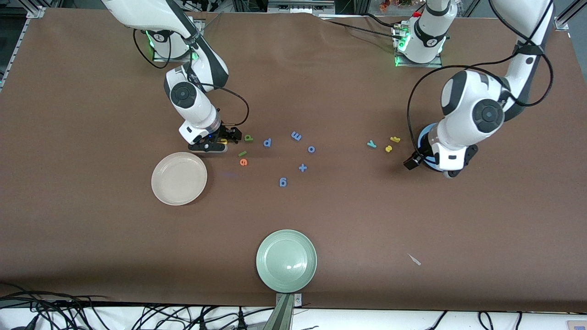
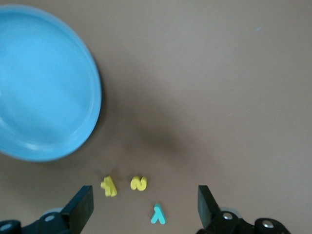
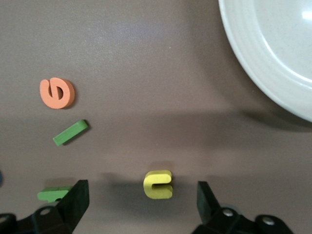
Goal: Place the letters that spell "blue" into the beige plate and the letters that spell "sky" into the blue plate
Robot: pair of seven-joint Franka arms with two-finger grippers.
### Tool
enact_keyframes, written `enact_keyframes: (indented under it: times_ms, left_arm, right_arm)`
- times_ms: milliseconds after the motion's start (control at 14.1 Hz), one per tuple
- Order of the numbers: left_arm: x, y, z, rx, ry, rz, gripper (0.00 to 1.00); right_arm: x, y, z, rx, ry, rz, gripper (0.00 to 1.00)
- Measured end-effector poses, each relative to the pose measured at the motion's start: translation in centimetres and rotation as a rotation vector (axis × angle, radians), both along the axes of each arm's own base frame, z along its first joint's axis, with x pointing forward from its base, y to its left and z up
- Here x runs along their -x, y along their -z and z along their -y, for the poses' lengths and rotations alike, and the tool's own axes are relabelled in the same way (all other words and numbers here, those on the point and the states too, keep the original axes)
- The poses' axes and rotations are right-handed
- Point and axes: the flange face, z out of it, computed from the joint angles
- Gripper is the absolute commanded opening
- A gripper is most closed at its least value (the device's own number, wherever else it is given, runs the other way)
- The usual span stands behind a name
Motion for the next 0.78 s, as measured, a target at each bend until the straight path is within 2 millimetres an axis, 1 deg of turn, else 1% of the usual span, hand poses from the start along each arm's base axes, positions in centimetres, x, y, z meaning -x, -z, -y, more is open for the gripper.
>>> enact_keyframes:
  times_ms: [142, 283, 354, 496, 566, 637, 779]
  left_arm:
    - [1.1, 1.1, -0.1, -0.015, -0.058, -0.029, 0.88]
    - [1.9, 2.1, -0.1, -0.024, -0.119, -0.018, 0.88]
    - [2.5, 2.7, -0.1, -0.021, -0.154, 0.017, 0.88]
    - [4.3, 4.4, 0.2, -0.012, -0.204, 0.087, 0.88]
    - [5.3, 5.2, 0.2, -0.012, -0.214, 0.096, 0.88]
    - [6.1, 5.8, 0.2, -0.014, -0.222, 0.095, 0.88]
    - [6.9, 6.4, 0.0, -0.022, -0.252, 0.085, 0.88]
  right_arm:
    - [0.0, 0.0, 0.0, 0.000, 0.000, -0.001, 0.73]
    - [0.1, 0.1, 0.0, 0.001, 0.000, -0.003, 0.71]
    - [0.1, 0.2, 0.1, 0.002, 0.000, -0.004, 0.71]
    - [0.3, 0.3, 0.1, 0.004, -0.001, -0.007, 0.71]
    - [0.3, 0.3, 0.1, 0.004, -0.001, -0.008, 0.71]
    - [0.3, 0.4, 0.2, 0.005, -0.001, -0.009, 0.68]
    - [0.4, 0.4, 0.2, 0.005, -0.001, -0.010, 0.56]
